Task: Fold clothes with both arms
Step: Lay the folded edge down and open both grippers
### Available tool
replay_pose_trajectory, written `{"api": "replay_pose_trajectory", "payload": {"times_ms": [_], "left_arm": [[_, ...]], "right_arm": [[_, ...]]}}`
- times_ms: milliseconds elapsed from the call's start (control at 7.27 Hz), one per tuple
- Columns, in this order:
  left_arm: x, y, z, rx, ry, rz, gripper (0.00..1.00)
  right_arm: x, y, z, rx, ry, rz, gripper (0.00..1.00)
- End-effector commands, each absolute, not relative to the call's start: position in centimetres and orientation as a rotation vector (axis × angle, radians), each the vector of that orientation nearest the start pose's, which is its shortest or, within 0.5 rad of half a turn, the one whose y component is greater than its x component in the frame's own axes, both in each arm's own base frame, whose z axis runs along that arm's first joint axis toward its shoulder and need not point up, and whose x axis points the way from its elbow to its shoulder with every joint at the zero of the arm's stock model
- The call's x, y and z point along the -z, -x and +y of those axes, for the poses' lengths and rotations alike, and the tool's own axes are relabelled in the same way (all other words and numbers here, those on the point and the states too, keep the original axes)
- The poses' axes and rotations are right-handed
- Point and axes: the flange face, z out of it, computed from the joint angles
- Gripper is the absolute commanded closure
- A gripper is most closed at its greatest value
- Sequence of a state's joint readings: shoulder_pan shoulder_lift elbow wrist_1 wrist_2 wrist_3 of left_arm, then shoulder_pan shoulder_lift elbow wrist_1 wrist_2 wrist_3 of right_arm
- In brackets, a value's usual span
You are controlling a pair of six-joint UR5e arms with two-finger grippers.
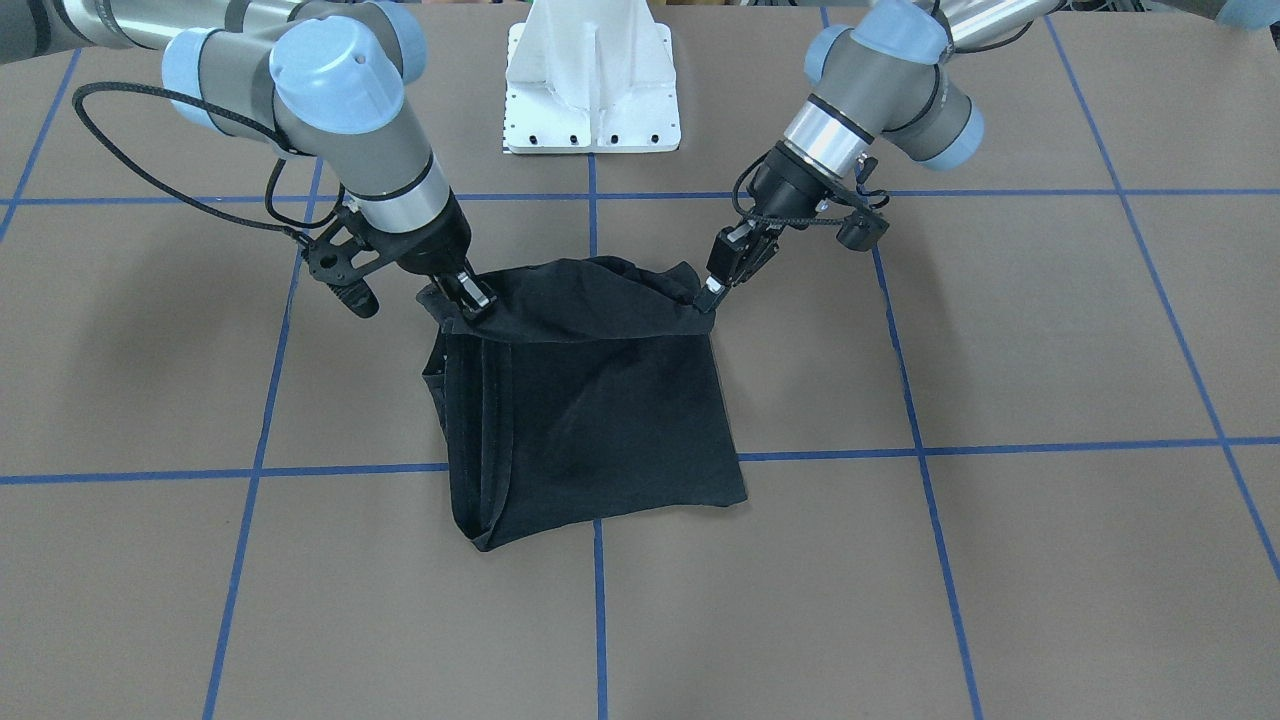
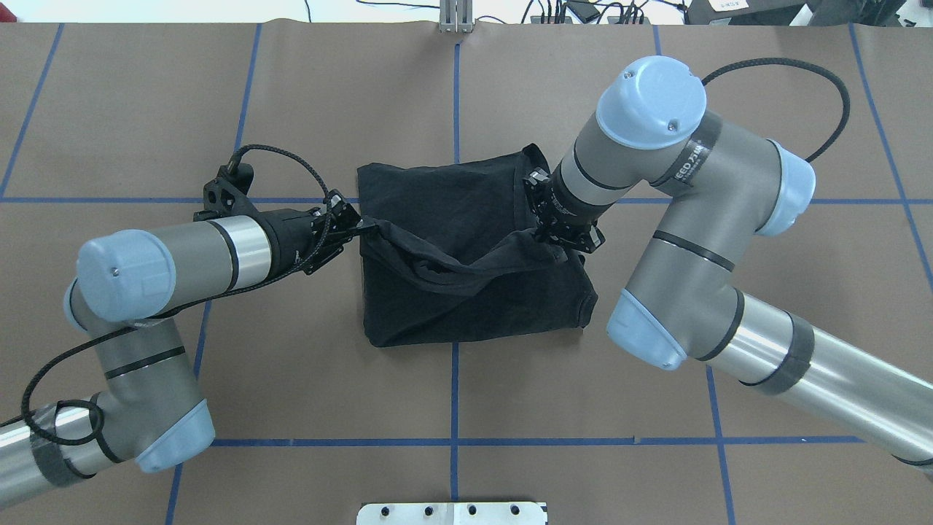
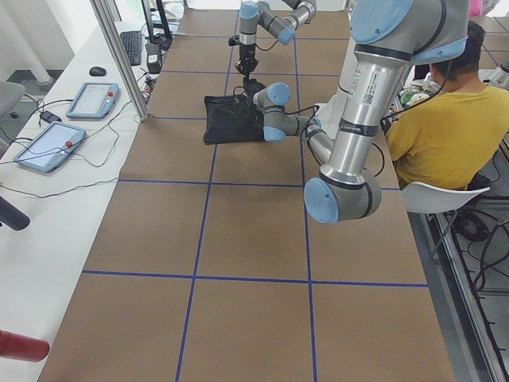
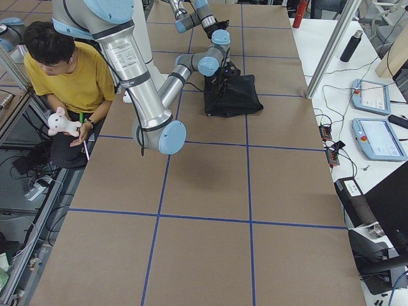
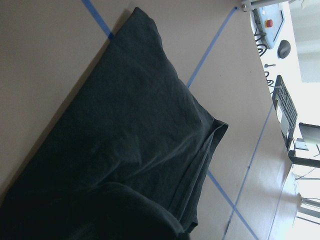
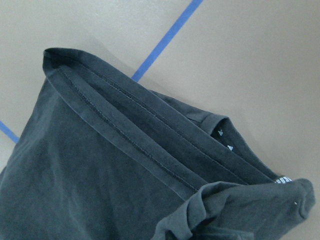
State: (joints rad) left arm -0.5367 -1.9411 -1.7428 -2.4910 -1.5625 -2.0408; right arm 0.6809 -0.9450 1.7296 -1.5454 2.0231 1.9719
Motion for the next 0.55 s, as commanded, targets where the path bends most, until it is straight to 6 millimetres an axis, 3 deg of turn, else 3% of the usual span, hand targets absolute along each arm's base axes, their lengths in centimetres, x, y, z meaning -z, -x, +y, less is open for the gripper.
{"api": "replay_pose_trajectory", "payload": {"times_ms": [0,138,275,413], "left_arm": [[-29.1,-45.2,-49.0,0.849,-0.132,1.435,1.00],[-30.0,-46.4,-54.4,0.837,-0.199,1.364,0.59],[-32.0,-46.7,-58.8,0.774,-0.293,1.314,0.01],[-33.8,-45.5,-60.4,0.760,-0.320,1.344,0.00]], "right_arm": [[-23.7,47.4,-55.6,-0.815,0.305,-0.871,1.00],[-25.2,48.7,-60.4,-0.793,0.288,-0.870,0.87],[-26.6,51.5,-64.8,-0.751,0.243,-0.856,0.01],[-24.7,52.8,-68.9,-0.734,0.209,-0.879,0.00]]}}
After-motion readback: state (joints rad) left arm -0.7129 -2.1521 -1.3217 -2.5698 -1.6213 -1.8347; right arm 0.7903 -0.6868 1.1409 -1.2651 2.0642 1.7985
